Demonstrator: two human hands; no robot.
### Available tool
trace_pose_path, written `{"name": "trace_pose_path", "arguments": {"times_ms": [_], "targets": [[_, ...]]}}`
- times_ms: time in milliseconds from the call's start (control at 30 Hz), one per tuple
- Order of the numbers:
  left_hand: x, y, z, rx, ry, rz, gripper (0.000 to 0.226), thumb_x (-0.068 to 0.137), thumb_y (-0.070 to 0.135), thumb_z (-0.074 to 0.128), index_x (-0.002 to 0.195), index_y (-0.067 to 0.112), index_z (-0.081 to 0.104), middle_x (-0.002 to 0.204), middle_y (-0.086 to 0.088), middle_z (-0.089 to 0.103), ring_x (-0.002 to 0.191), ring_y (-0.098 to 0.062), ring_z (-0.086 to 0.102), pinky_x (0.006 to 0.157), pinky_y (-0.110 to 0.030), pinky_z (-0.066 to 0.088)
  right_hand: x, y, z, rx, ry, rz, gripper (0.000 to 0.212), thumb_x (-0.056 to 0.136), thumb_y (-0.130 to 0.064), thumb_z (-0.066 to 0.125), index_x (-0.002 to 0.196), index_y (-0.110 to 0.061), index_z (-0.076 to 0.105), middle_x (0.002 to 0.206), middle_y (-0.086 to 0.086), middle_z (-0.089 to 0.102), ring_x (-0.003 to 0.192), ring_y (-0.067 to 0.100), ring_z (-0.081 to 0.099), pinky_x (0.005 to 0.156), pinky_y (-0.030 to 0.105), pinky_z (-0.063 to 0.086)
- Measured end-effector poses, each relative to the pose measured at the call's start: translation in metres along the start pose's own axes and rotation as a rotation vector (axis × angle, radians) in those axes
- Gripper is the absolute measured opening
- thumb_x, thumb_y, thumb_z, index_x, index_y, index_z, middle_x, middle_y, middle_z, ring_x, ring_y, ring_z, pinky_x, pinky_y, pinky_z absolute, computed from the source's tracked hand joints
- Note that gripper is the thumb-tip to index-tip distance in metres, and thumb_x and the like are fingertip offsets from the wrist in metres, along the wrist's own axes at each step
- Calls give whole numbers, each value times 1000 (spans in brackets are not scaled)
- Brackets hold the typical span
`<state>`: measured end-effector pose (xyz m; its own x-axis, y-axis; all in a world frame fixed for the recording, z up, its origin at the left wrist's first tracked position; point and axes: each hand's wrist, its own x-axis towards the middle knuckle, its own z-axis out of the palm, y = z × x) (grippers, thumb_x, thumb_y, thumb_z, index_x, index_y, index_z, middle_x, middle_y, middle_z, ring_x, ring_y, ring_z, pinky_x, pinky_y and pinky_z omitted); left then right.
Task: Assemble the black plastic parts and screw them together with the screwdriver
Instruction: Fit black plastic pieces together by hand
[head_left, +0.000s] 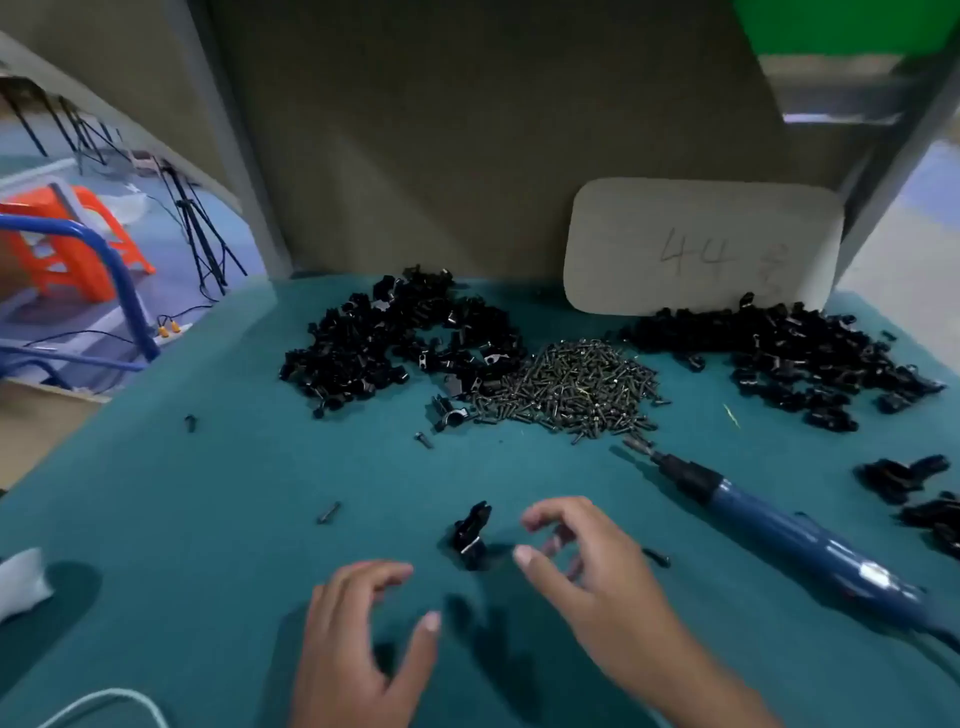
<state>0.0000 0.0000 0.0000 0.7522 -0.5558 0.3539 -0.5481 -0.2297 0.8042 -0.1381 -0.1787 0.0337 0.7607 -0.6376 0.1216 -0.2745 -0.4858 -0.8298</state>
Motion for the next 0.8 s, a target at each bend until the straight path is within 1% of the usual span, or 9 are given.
{"name": "trace_pose_path", "arguments": {"times_ms": [33, 100, 267, 333, 433, 500, 633, 733, 800], "targets": [[11, 5, 13, 44, -54, 114, 39, 78, 49, 59, 111, 30, 65, 109, 18, 60, 102, -1, 53, 89, -18, 41, 12, -5, 9, -66, -44, -51, 28, 90, -64, 49, 114, -51, 52, 113, -29, 52, 103, -3, 53, 79, 13, 40], [36, 15, 23, 180, -201, 173, 45, 82, 52, 52, 120, 29, 60, 116, 18, 56, 107, -6, 49, 92, -25, 39, 34, -4, 26, -141, -107, -77, 32, 96, -55, 51, 127, -51, 46, 124, -34, 44, 117, -6, 46, 86, 13, 37], [79, 6, 34, 273, -323, 216, 27, 83, 51, 48, 108, 44, 56, 104, 27, 57, 102, 2, 50, 93, -22, 32, 55, 13, 44, -124, -15, -59, 24, 102, -36, 51, 125, -42, 55, 121, -30, 52, 116, -3, 53, 90, 15, 40], [90, -1, 33, 183, -314, 177, 20, 83, 51, 50, 102, 46, 55, 99, 30, 60, 98, 3, 54, 93, -22, 35, 59, 13, 47, -130, 3, -59, 22, 101, -43, 50, 123, -44, 56, 120, -29, 54, 117, -2, 52, 93, 16, 40], [109, -14, 36, -40, -207, -21, 13, 86, 48, 53, 99, 49, 53, 101, 30, 60, 97, 2, 56, 84, -26, 46, 58, 16, 50, -172, -27, -69, 32, 96, -65, 42, 121, -48, 54, 120, -34, 51, 119, -6, 48, 93, 14, 36], [128, -18, 44, 14, -157, -64, 14, 91, 45, 55, 102, 49, 50, 100, 29, 57, 99, 6, 50, 88, -32, 47, 54, 18, 51, -206, -24, -97, 35, 93, -74, 41, 117, -51, 53, 120, -34, 50, 118, -5, 48, 94, 11, 34], [145, -14, 65, 34, -172, -38, 14, 97, 35, 59, 107, 42, 54, 105, 29, 55, 103, 0, 50, 95, -37, 47, 52, 22, 53, -144, 129, -166, 12, 93, -48, 65, 101, -39, 66, 100, -22, 62, 92, 3, 61, 80, 13, 42], [132, -12, 68, -151, -228, -34, 14, 98, 46, 49, 106, 49, 60, 106, 27, 64, 106, 2, 58, 89, -28, 47, 56, 22, 49, 161, 297, 34, 8, 93, -28, 73, 89, -31, 67, 81, -14, 69, 73, 3, 65, 66, 12, 44], [121, -8, 65, -260, -336, -34, 26, 94, 59, 43, 112, 52, 60, 110, 27, 68, 108, 4, 61, 87, -22, 45, 61, 22, 42, 400, 361, 152, 9, 93, -32, 69, 88, -25, 67, 69, -11, 68, 61, 3, 61, 59, 13, 45]]}}
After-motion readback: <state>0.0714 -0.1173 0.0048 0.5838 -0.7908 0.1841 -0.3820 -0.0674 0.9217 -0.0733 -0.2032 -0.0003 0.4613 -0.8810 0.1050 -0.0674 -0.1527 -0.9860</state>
